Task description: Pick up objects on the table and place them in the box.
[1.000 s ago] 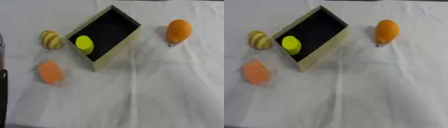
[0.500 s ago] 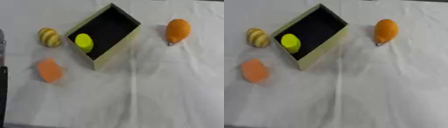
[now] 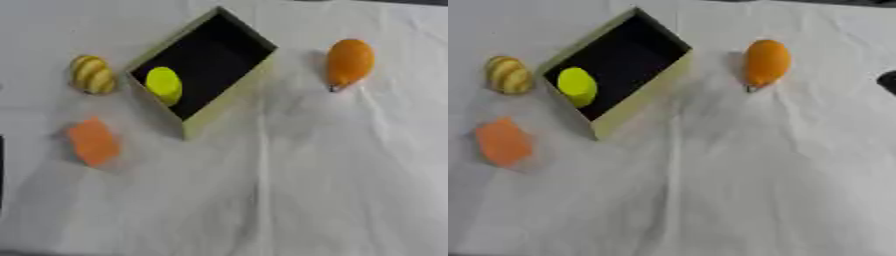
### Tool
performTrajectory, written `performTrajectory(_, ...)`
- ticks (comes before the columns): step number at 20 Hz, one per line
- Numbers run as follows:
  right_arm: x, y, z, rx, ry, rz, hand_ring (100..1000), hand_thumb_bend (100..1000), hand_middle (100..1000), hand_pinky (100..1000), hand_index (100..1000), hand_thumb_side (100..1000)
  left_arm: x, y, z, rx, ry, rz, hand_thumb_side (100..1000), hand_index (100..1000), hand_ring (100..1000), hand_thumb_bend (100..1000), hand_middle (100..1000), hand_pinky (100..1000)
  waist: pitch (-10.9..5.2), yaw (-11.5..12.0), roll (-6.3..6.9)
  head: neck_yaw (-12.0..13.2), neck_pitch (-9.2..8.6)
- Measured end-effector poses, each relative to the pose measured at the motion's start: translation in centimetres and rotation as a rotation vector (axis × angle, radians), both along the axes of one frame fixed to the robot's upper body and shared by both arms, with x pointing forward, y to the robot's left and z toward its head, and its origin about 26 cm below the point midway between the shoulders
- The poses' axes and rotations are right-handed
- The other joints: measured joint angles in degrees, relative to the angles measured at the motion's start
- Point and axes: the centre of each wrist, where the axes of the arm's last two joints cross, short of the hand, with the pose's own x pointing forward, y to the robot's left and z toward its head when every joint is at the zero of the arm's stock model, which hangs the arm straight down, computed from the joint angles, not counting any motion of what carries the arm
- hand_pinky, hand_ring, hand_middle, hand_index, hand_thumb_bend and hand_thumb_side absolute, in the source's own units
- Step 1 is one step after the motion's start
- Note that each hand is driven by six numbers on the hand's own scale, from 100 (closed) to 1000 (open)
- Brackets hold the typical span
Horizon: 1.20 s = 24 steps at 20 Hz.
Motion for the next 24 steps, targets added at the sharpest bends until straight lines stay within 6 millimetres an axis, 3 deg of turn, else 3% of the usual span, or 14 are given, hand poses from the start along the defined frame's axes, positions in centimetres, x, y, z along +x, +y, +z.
performTrajectory(10, 1.0, -1.4, -1.8, -0.102, 0.048, -0.050, 944, 310, 874, 841, 928, 537, 0.0, 0.0, 0.0, 0.001, 0.001, 0.000, 535, 878, 719, 518, 728, 689, -0.01, 0.4, -0.08, -0.2, -0.04)
performTrajectory(24, 3.4, -0.9, -1.4, -0.091, 0.073, -0.053, 968, 307, 868, 854, 924, 511, 0.0, -0.2, -0.1, 0.013, 0.007, -0.011, 537, 878, 719, 518, 728, 688, -0.12, 1.3, -0.07, -1.1, -0.08)
